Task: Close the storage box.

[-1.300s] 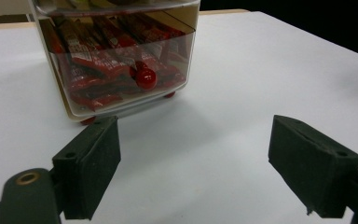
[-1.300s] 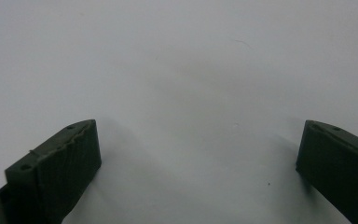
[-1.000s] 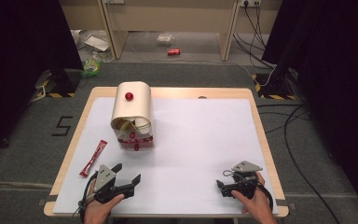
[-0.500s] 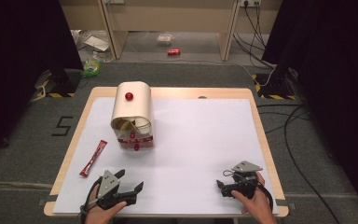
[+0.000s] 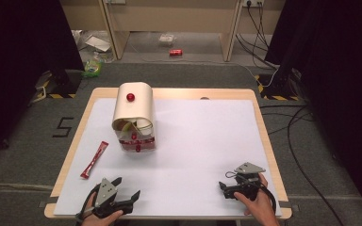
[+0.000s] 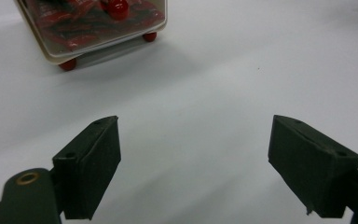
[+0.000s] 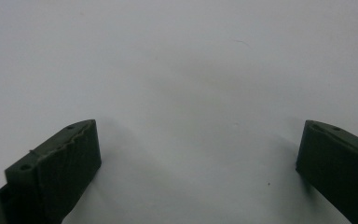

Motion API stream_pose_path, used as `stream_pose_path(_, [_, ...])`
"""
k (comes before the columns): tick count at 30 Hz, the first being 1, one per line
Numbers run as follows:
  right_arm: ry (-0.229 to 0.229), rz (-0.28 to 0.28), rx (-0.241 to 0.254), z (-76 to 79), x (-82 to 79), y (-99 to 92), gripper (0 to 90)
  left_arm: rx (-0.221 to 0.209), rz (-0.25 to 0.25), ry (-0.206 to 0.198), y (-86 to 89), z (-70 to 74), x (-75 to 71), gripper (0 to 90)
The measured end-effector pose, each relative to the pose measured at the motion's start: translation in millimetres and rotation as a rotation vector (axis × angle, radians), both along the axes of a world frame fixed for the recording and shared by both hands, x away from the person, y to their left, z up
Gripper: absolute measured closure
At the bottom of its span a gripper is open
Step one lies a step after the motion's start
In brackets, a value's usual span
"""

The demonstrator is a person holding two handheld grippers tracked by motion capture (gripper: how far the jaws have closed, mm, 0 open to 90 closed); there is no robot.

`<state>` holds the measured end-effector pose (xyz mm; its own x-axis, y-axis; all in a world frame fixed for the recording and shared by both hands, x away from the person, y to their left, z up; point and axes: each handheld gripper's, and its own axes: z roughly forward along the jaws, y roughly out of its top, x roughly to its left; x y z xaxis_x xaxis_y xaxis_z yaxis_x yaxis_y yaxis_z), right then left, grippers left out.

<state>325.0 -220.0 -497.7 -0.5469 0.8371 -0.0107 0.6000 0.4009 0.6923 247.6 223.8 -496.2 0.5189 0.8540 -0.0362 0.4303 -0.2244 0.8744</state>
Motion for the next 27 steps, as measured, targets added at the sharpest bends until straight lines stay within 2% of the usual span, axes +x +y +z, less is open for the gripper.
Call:
stream_pose_path(11, [0.0, 0.0, 0.0, 0.0, 0.0, 0.0, 0.2, 0.028, 0.002, 0.026, 4.8, -3.6, -10.0, 16.3])
stream_pose_path(27, [-0.002, 0.001, 0.0, -0.1, 0.1, -0.1, 0.2, 0.034, 0.03, 0.023, 12.0, -9.7, -22.0, 16.3])
